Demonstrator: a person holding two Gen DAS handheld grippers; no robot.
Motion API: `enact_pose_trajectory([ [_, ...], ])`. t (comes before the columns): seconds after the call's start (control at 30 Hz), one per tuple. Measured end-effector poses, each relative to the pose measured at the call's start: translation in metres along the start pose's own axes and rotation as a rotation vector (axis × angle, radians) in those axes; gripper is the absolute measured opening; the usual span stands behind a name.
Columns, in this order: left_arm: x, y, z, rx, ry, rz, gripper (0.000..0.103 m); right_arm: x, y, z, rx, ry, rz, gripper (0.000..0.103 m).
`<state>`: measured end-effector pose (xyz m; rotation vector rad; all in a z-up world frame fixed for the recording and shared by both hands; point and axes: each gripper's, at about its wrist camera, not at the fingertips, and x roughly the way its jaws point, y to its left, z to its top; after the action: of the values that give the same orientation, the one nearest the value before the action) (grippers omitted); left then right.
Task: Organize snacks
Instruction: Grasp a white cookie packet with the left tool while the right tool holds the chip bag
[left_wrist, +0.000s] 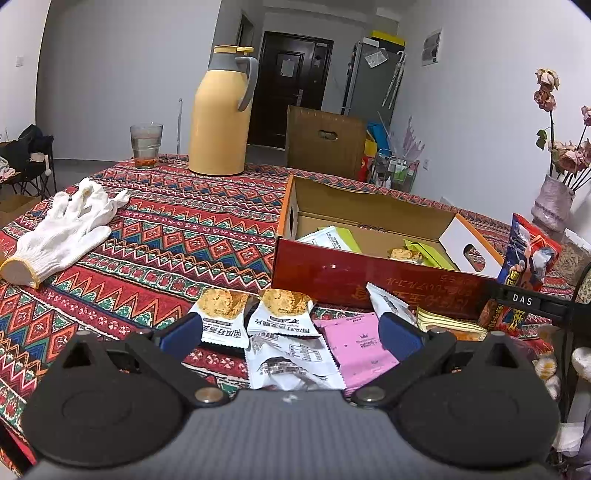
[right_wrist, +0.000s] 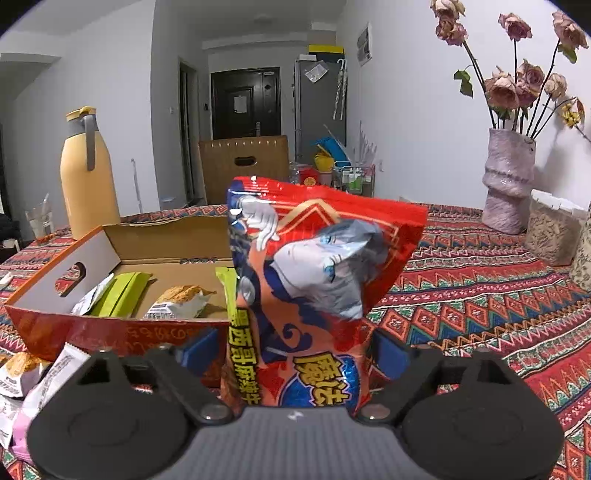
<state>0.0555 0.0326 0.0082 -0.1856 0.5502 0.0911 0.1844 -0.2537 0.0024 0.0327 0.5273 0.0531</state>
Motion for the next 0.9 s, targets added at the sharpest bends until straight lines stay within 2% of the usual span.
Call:
enact_pose_trajectory([
  [0.17, -0.001, 0.0, 0.0, 0.0, -0.004, -0.004, 0.103, -0.003, -0.002, 0.0, 0.008, -0.004, 0.013, 0.064],
  [0.3, 0.0, -0.001, -0.001, 0.002, -0.002, -0.002, 0.103, -0.008, -0.005, -0.001, 0.018, -0.021, 0.014, 0.056],
  [0.63, 0.002, 0.0, 0.0, 0.0, 0.003, 0.01, 0.103, -0.05, -0.014, -0.01, 0.06, -0.158, 0.028, 0.056],
  [0.9, 0.01, 0.005, -0.004, 0.002, 0.036, 0.032, 0.103, -0.09, -0.015, -0.03, 0.062, -0.219, 0.073, 0.056],
])
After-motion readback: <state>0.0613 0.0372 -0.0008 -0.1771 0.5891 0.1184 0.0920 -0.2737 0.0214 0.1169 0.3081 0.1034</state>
